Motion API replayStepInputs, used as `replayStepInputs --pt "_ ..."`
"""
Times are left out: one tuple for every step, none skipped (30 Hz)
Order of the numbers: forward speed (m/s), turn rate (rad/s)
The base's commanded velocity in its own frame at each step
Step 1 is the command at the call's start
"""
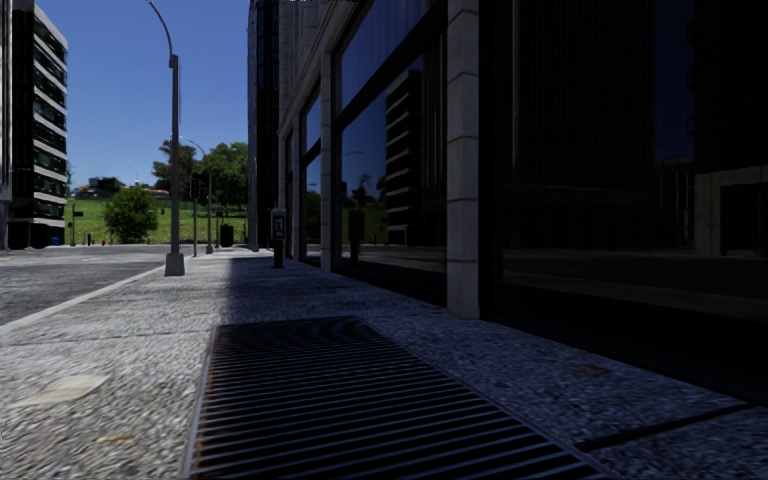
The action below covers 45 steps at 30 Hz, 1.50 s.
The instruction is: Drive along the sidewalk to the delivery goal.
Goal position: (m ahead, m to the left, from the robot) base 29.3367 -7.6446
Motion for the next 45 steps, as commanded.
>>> replayStepInputs --pt "1.89 0.66" --pt "1.89 0.66" --pt "1.89 0.66" --pt "1.89 0.66" --pt "1.89 0.53" --pt "1.89 0.36" --pt "1.89 0.36" --pt "1.89 0.23" --pt "1.89 0.14" --pt "1.89 0.14" --pt "1.89 0.09" --pt "1.89 0.07" --pt "1.89 0.05" --pt "1.89 0.05" --pt "1.89 0.00" --pt "1.89 0.00" --pt "1.89 0.00" --pt "1.89 0.00" --pt "1.89 0.00" --pt "1.89 0.00" --pt "1.89 0.00" --pt "1.89 0.00" --pt "1.88 0.00" --pt "1.87 0.00" --pt "1.87 0.00" --pt "1.87 0.00" --pt "1.86 0.00" --pt "1.86 0.00" --pt "1.86 0.00" --pt "1.86 0.05" --pt "1.86 0.05" --pt "1.86 0.22" --pt "1.85 0.34" --pt "1.84 0.40" --pt "1.84 0.40" --pt "1.83 0.42" --pt "1.82 0.43" --pt "1.81 0.43" --pt "1.81 0.43" --pt "1.79 0.43" --pt "1.78 0.43" --pt "1.78 0.43" --pt "1.78 0.43" --pt "1.78 0.43" --pt "1.78 0.36"
